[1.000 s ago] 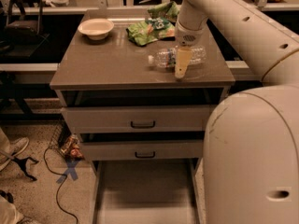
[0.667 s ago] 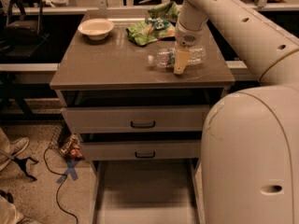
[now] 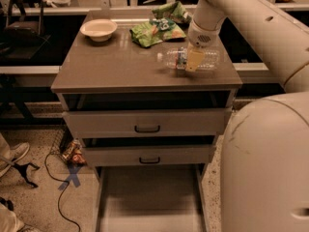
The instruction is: Place water bottle into bottom drawer
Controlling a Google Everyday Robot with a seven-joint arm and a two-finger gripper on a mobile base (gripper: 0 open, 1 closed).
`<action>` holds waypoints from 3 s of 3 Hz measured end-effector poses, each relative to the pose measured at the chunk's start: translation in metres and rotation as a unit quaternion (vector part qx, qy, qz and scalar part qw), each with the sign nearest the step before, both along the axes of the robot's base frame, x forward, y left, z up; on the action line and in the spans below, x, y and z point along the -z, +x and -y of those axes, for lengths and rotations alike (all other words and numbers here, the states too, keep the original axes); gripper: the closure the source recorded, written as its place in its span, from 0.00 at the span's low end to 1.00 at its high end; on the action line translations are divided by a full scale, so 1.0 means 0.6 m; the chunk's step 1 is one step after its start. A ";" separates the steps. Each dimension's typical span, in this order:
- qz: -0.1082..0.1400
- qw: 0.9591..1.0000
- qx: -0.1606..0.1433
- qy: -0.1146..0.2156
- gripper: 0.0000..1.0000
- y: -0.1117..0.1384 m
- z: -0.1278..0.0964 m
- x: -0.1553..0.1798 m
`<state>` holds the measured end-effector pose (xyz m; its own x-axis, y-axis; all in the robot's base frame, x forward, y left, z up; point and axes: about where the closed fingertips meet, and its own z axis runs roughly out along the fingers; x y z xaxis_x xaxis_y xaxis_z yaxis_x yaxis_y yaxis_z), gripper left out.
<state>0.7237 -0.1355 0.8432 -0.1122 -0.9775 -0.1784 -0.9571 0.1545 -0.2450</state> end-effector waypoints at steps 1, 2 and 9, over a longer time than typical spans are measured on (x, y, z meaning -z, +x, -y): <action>0.002 0.999 0.043 0.001 1.00 -0.052 0.048 -0.032; -0.016 0.995 0.095 0.012 1.00 -0.125 0.089 -0.041; -0.288 0.875 0.061 0.384 1.00 -0.450 -0.127 0.367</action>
Offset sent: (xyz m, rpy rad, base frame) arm -0.1349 -0.0851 0.0314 0.0489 0.0819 -0.3285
